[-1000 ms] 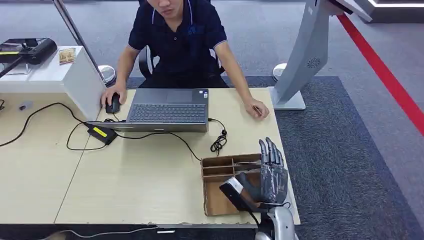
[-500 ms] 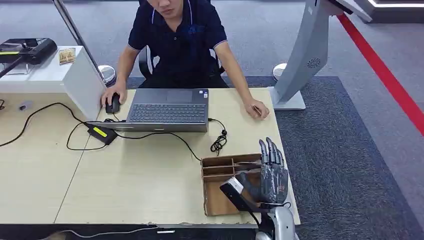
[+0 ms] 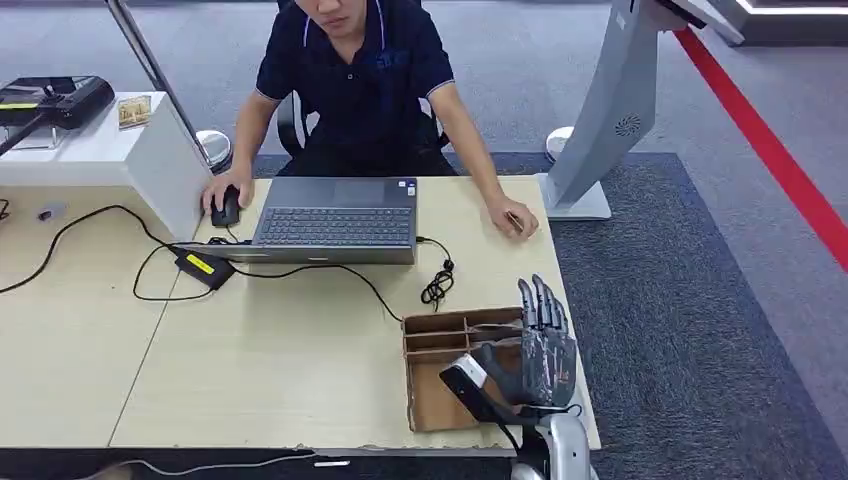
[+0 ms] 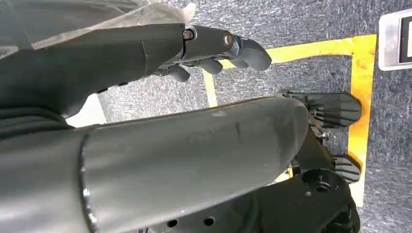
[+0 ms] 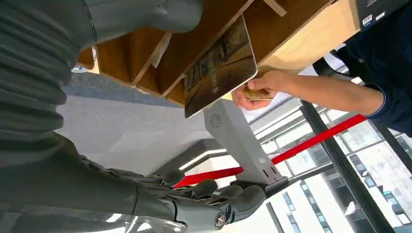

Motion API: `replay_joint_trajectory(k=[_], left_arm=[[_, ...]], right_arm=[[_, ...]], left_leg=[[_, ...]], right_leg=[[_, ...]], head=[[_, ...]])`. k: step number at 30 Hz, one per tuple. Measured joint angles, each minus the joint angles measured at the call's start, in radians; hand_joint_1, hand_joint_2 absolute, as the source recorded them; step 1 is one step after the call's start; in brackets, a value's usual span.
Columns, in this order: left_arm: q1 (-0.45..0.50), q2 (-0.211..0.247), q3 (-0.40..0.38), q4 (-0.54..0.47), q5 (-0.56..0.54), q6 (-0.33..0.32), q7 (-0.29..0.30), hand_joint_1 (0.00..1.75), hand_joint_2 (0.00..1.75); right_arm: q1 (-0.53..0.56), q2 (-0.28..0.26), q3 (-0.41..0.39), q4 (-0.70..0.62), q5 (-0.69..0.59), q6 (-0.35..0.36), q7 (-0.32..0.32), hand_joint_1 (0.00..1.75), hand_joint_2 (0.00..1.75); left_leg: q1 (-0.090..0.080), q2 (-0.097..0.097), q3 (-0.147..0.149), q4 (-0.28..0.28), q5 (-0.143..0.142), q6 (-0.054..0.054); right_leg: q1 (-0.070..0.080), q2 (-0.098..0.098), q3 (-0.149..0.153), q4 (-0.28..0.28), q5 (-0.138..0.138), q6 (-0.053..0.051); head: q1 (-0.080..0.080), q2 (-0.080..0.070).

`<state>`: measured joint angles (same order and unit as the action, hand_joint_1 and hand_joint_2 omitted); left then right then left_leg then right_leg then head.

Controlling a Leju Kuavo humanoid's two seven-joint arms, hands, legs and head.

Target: Pass the card to the sensor for recognition and then transmit it.

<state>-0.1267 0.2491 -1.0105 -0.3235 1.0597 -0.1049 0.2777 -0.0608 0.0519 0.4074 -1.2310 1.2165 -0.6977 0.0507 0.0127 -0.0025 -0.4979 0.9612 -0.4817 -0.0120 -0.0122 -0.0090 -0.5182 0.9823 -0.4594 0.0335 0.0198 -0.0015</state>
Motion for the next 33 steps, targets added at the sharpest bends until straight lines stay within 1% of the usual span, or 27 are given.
replay_joint_trajectory(k=[3, 4, 6, 17, 33], left_arm=[[0.0, 0.0, 0.0, 0.0, -0.003, -0.002, 0.0, 0.0, 0.0], [0.0, 0.0, 0.0, 0.0, -0.004, -0.003, 0.0, 0.0, 0.0], [0.0, 0.0, 0.0, 0.0, -0.004, -0.004, 0.0, 0.0, 0.0], [0.0, 0.003, 0.0, 0.0, -0.008, -0.008, 0.0, 0.0, 0.0], [0.0, 0.006, 0.0, 0.0, -0.008, -0.009, 0.0, 0.0, 0.0]], right_arm=[[-0.005, 0.0, 0.0, 0.0, 0.005, 0.0, 0.0, 0.1, 1.75], [-0.007, 0.0, 0.0, 0.0, 0.005, 0.0, 0.0, 0.14, 1.75], [-0.013, 0.0, 0.0, 0.0, 0.006, 0.0, 0.0, 0.16, 1.75], [-0.031, 0.0, 0.0, 0.0, 0.01, 0.0, 0.009, 0.19, 1.75], [-0.036, -0.002, 0.0, 0.0, 0.01, 0.0, 0.01, 0.16, 1.75]], left_leg=[[0.0, 0.0, 0.0, 0.0, 0.0, 0.0], [0.0, 0.0, 0.0, 0.0, 0.0, 0.0], [0.0, 0.0, 0.0, 0.0, 0.0, 0.0], [0.0, 0.0, 0.0, 0.0, 0.0, 0.0], [0.0, 0.0, 0.0, 0.0, 0.0, 0.0]], right_leg=[[0.0, 0.0, 0.0, 0.0, 0.0, 0.0], [0.0, 0.0, 0.0, 0.0, 0.0, 0.0], [0.0, 0.0, 0.0, 0.0, 0.0, 0.0], [0.0, 0.0, 0.0, 0.0, 0.0, 0.0], [0.0, 0.0, 0.0, 0.0, 0.0, 0.0]], head=[[0.0, 0.0], [0.0, 0.0], [0.0, 0.0], [0.0, 0.0], [0.0, 0.0]])
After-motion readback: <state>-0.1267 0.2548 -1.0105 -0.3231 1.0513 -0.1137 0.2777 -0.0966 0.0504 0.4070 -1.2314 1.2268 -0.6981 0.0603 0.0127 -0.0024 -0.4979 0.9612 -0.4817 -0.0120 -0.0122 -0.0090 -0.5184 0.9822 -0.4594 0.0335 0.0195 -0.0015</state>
